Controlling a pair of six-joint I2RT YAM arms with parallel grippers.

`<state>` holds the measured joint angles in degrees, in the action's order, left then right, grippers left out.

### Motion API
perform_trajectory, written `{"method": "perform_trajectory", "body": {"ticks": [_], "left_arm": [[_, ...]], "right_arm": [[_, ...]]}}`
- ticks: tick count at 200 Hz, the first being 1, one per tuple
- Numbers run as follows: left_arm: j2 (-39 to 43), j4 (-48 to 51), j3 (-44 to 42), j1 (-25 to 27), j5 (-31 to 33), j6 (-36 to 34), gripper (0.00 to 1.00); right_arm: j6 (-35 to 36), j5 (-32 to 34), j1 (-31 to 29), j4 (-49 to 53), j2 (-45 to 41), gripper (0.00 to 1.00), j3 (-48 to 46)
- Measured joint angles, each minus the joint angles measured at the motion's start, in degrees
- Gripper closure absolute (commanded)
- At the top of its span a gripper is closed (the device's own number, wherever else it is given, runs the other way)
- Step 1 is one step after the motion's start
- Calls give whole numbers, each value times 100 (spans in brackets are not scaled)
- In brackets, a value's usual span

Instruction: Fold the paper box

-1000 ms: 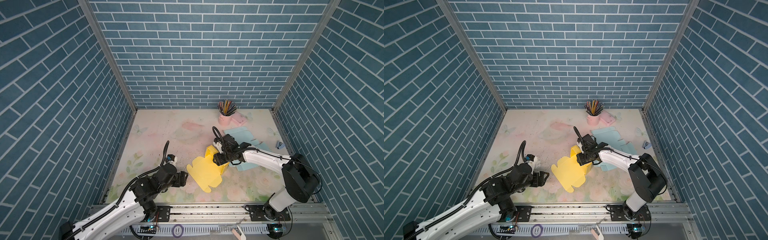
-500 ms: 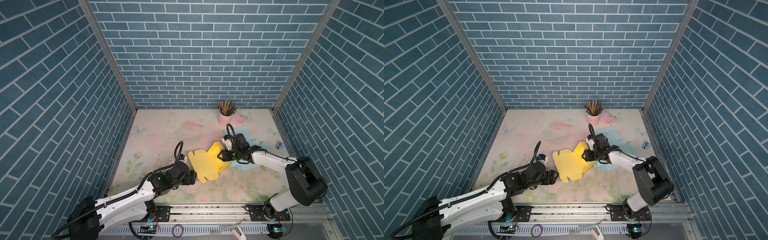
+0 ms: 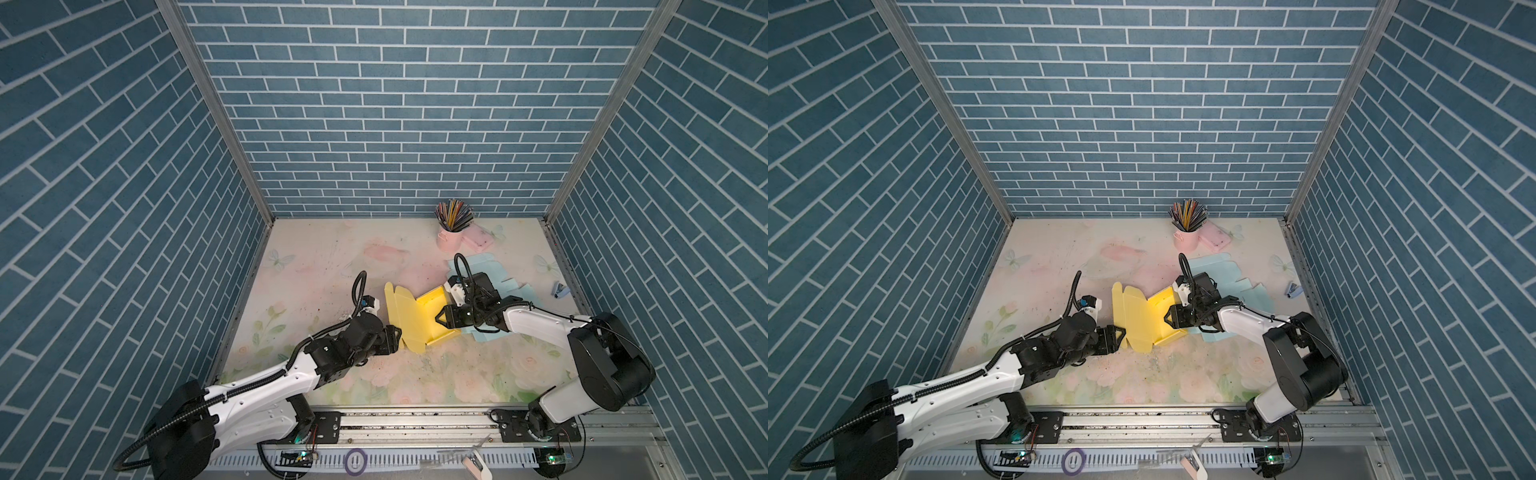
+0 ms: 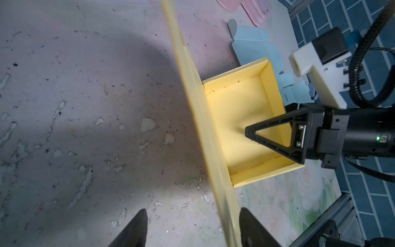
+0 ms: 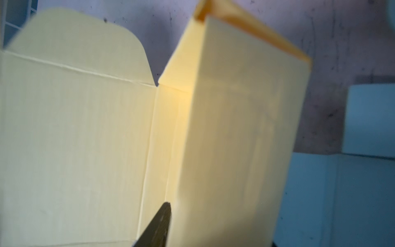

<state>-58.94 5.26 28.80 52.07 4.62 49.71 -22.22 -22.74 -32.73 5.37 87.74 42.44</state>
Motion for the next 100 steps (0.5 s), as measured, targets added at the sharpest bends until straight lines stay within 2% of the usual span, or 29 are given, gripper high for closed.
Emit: {"method": "perform_trajectory", "body": {"ticks": [40,62,85,100], "left_arm": [[-28,-238,0,-74,13,57,40],[-229,-345,15,-105,-20,9,55],[-426,-275,136,-109,-44,-101,77],[-476,-170,302,-114,-48,-210,85]], "right_arm": [[0,-7,0,-4,4,51,-22],[-2,-24,0,-9,4,51,-22],[-2,-57,0,-20,4,49,-35],[-7,-63,-4,-28,-13,47,-72]]}}
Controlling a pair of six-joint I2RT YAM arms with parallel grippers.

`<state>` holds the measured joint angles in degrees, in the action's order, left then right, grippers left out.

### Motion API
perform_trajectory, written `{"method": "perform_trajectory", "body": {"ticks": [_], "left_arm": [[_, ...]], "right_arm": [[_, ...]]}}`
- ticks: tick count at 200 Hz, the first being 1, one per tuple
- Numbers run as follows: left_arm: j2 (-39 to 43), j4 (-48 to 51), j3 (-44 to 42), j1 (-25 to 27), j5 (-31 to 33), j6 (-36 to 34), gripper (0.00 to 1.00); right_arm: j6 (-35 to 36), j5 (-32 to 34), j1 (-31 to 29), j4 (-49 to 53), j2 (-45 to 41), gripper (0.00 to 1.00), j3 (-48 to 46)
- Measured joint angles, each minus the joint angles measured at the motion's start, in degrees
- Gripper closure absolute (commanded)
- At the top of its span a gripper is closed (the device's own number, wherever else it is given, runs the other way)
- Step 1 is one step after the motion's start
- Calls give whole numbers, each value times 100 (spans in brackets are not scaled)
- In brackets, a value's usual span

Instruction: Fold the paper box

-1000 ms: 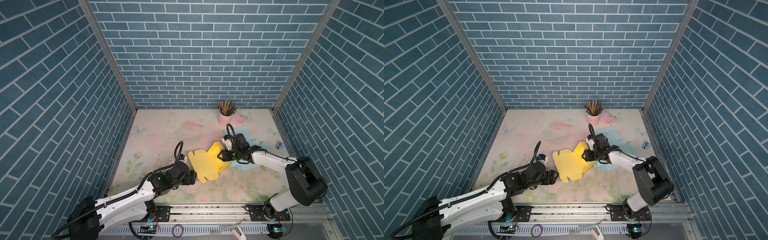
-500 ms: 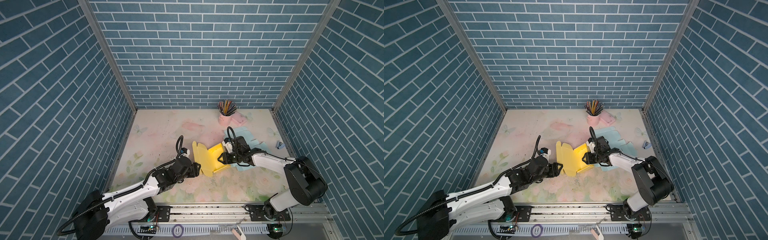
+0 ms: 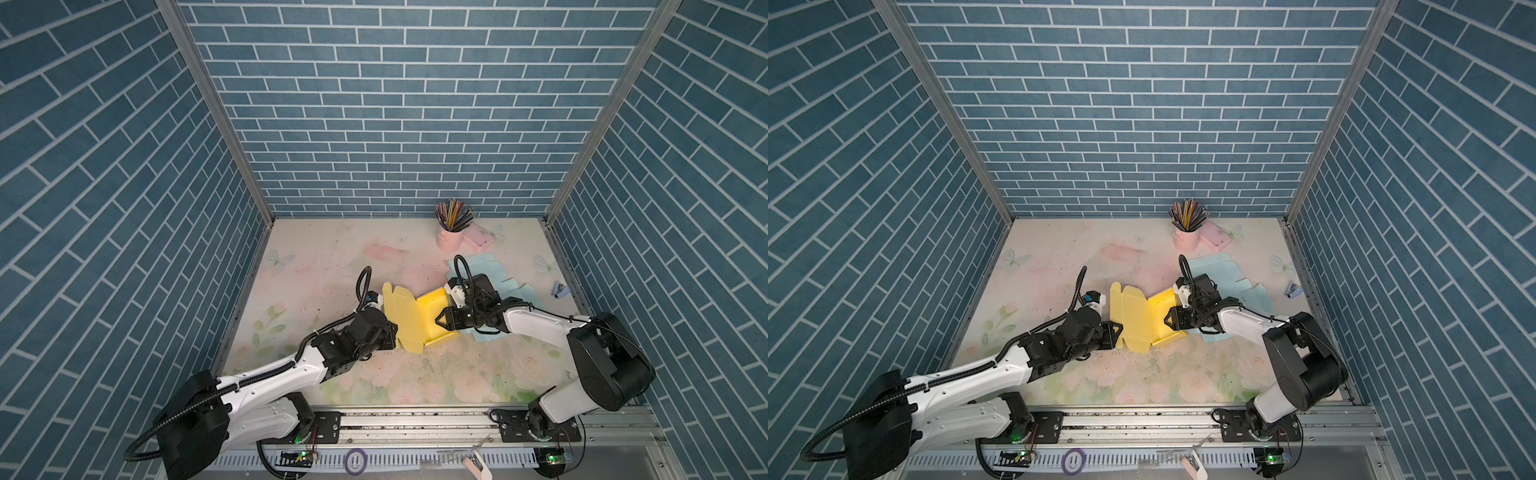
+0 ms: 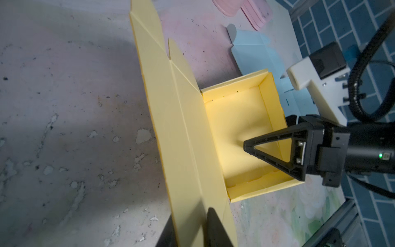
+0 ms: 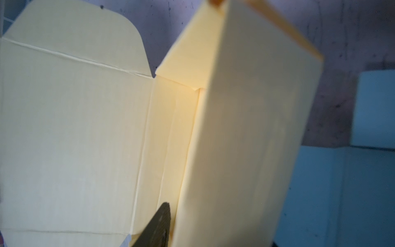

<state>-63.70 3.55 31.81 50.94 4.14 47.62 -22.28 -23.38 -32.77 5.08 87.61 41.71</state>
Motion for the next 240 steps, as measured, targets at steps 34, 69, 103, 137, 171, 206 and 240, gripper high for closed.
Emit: {"method": "perform_trajectory", "body": {"ticks": [34,69,103,137,171,206,240], "left_arm": [[33,240,400,-20,13,-240,99],[247,717,581,-210,0,-566,100],[463,1781,1073,-769,-155,-1338,100],[433,2986,2227,-1025,-439,-2516,100],[422,3722,2815,-935,-1174,-3414,100],[354,4448,3139,-861,-1696,-4124,99],[402,4793,3300,-852,-2092,-4704,99]], "right_arm": [[4,7,-24,-66,-330,37,-267],[96,111,-149,-527,-1425,26,-981],[166,219,-199,-826,-2406,27,-1486],[365,417,-201,-1084,-3230,28,-1731],[1222,-2,-199,-1915,-3412,28,-1499],[2328,-979,-199,-1906,-2820,29,-505],[3091,-1751,-199,-1388,-2385,31,116]]}}
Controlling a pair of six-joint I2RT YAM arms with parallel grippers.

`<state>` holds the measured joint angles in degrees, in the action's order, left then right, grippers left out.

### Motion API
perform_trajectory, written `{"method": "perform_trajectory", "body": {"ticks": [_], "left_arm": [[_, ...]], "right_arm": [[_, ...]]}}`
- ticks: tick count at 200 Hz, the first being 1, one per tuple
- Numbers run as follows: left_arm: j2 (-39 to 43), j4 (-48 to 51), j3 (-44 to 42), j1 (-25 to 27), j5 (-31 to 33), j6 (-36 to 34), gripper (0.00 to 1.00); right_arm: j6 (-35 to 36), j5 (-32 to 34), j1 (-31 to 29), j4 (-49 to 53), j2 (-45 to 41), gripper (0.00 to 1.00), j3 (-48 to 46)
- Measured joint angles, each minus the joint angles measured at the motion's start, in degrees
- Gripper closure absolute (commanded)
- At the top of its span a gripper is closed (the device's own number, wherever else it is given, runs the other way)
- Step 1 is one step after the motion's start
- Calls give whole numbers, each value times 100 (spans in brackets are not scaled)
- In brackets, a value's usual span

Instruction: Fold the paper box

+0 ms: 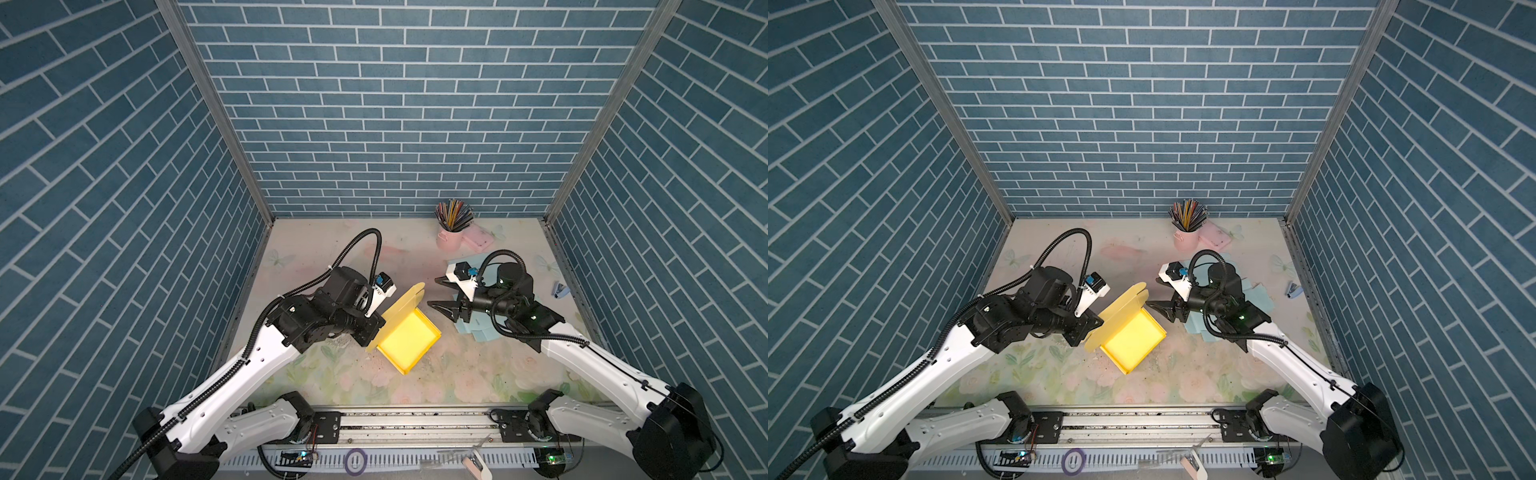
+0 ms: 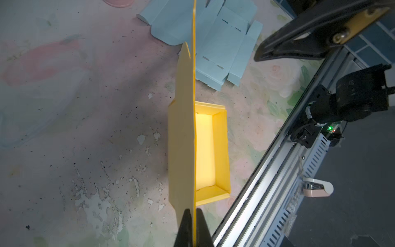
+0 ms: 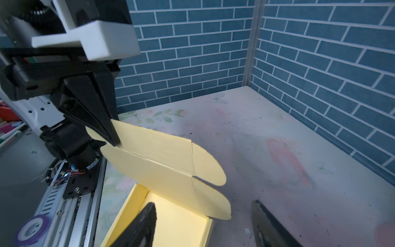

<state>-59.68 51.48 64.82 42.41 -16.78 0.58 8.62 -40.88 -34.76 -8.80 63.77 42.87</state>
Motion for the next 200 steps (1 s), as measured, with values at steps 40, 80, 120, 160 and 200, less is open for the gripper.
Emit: {"method": "perform_trajectory", "body": {"ticks": [40,80,120,160,200], "left_arm": [[-4,229,234,13,-407,-520,99],[-76,361,358,22,-531,-817,99],[-140,437,358,22,-520,-922,99],[-133,431,358,22,-448,-940,86],[63,7,-4,9,-146,-807,35]], "right_arm": [[306,-660,-11,352,326,38,44],[472,-848,-37,426,380,57,57],[603,-833,-76,562,385,76,72],[748,-713,-205,846,420,90,269],[885,-361,-273,975,437,100,278]]}}
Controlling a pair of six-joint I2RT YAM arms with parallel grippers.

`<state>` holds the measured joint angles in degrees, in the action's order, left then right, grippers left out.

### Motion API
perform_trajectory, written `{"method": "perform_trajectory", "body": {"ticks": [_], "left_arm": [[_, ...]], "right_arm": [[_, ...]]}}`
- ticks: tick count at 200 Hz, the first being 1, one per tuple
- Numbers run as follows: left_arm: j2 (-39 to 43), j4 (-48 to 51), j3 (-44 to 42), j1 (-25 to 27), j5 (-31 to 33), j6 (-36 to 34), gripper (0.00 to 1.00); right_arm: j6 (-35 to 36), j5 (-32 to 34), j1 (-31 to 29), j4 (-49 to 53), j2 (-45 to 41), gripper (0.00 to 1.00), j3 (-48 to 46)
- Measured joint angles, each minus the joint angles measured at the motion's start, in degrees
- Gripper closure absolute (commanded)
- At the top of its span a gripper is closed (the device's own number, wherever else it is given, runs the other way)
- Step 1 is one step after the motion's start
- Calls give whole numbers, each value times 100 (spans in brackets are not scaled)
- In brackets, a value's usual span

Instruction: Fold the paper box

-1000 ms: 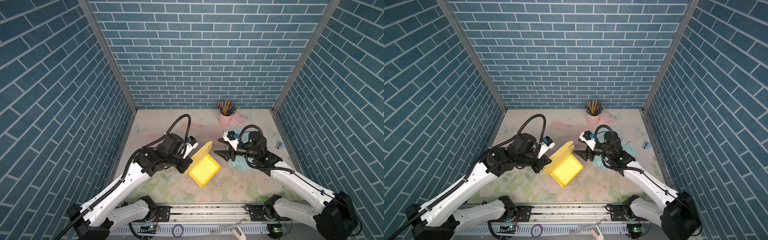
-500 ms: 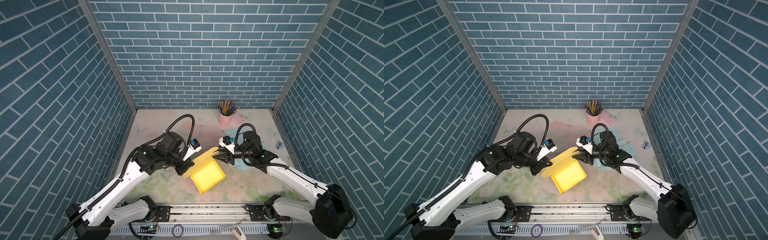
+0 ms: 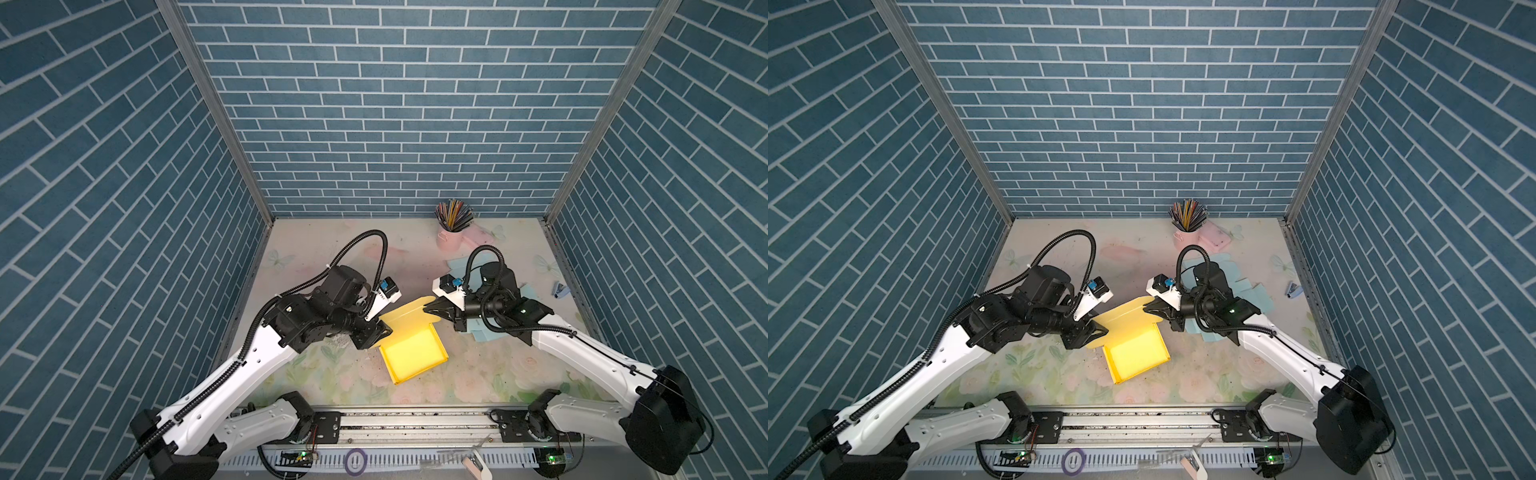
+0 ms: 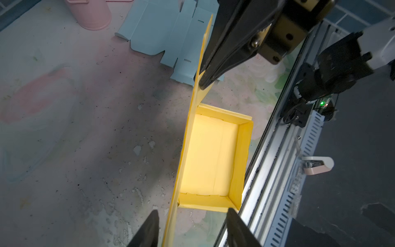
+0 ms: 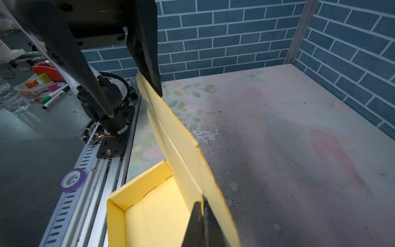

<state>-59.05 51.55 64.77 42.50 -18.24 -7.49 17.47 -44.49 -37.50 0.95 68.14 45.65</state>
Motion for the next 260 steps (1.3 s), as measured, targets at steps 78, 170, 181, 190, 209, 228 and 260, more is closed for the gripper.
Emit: {"method": "perform_trajectory", "body": {"ticks": [78,170,181,190,209,228,260], "left_arm": [[901,-2168,-1893,-1191,13,1390,7],[-424,-5845,-3451,-1626,-610,1467,14],[-560,-6151,-3471,-1810,-737,1410,14],[-632,-6347,-3495,-1941,-826,1384,17],[-728,-6675,-3563,-2155,-1067,1325,21],[-817,-6850,-3567,-2229,-1298,1237,24],[-957,-6948,-3569,-2234,-1537,1095,28]], "right_arm": [[-380,361,743,-1064,251,100,-824],[-614,120,933,-1517,769,100,-782],[-614,118,933,-1513,780,100,-754],[-612,114,933,-1510,791,100,-732],[-612,114,933,-1506,850,100,-651],[-612,120,938,-1504,922,100,-597],[-614,125,940,-1484,968,100,-595]]}}
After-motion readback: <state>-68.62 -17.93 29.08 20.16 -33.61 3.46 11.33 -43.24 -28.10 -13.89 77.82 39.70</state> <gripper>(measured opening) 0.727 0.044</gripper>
